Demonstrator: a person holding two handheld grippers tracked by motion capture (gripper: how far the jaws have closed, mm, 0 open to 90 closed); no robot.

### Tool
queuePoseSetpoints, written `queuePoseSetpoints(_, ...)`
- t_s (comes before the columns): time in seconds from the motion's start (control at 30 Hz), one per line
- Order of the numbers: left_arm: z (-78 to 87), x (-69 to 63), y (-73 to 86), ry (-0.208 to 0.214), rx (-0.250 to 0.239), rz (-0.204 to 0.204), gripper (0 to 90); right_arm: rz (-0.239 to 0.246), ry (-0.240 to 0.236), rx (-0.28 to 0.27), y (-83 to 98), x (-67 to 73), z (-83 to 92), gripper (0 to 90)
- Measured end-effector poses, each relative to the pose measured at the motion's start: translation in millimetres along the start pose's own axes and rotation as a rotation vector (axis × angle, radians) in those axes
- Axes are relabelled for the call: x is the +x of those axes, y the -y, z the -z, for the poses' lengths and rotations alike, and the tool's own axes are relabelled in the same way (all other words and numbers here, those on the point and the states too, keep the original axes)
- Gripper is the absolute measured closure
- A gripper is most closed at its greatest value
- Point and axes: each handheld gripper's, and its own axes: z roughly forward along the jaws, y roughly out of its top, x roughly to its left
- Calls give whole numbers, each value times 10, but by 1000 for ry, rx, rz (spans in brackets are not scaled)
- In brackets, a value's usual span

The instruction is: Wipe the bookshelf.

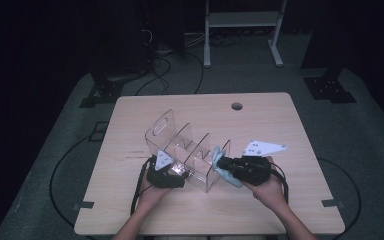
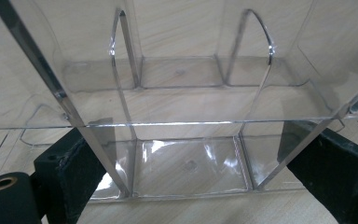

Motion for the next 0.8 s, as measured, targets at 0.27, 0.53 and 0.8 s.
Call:
queuePoseSetpoints(0.27, 0, 2, 1, 1, 3, 4, 72, -15, -6, 65, 247, 14, -159, 820)
queuePoseSetpoints(0.53, 2, 12, 3, 0, 6, 9, 72, -38, -37, 74, 414, 99, -269, 820)
queuePoseSetpoints(0.8, 11, 30, 4, -5, 0, 16, 79, 2, -62, 112, 529, 198, -379, 820)
